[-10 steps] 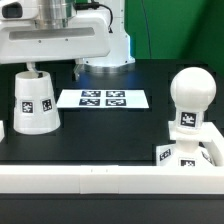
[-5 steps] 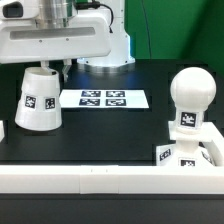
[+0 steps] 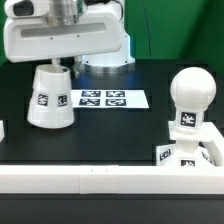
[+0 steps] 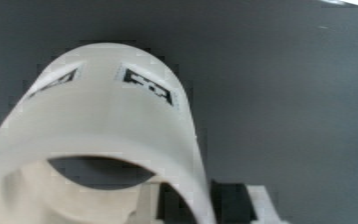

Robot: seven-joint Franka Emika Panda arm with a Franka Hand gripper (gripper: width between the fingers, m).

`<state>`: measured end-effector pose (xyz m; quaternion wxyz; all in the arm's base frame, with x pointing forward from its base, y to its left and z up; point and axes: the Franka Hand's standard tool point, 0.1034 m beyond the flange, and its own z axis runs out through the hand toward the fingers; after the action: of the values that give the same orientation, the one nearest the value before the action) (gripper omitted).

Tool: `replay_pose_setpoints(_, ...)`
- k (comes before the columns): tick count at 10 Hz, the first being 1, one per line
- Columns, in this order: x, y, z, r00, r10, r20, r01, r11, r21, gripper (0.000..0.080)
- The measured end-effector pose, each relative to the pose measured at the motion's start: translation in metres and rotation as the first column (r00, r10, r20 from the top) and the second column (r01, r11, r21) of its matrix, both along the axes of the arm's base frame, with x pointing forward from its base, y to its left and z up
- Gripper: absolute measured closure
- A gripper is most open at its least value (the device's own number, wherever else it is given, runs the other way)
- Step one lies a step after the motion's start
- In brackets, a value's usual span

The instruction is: Assemble lamp

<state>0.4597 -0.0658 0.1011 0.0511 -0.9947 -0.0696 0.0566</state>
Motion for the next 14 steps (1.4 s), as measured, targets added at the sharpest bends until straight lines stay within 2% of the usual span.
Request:
replay_pose_setpoints(1,0.013,0.025,0.014,0.999,-0.037,-0.016,0.037,0.998,0.042,0.0756)
replay_pose_setpoints(3,0.048,0.064,0.057,0.994,-0.103,-0.045,0.106,0.992,0.068,0.0755)
replay_pose_setpoints(4,0.066,0.077,0.078,0.99,-0.13,-0.057,0.135,0.988,0.077,0.0755)
replay_pose_setpoints(5,0.087,0.086,0.105,0.984,-0.158,-0.078,0.165,0.983,0.086,0.0755)
replay_pose_setpoints(6,0.108,0.088,0.126,0.981,-0.181,-0.076,0.188,0.977,0.101,0.0755)
replay_pose_setpoints(7,0.124,0.09,0.139,0.975,-0.205,-0.081,0.213,0.972,0.101,0.0755)
replay_pose_setpoints(8,0.133,0.092,0.148,0.968,-0.222,-0.117,0.233,0.968,0.097,0.0755)
replay_pose_setpoints(9,0.142,0.092,0.148,0.972,-0.216,-0.093,0.225,0.969,0.101,0.0755)
replay_pose_setpoints(12,0.139,0.094,0.145,0.972,-0.215,-0.1,0.224,0.969,0.1,0.0755)
replay_pose_setpoints(13,0.14,0.102,0.145,0.974,-0.204,-0.1,0.214,0.971,0.103,0.0755)
replay_pose_setpoints(14,0.149,0.115,0.147,0.965,-0.239,-0.104,0.249,0.964,0.098,0.0755)
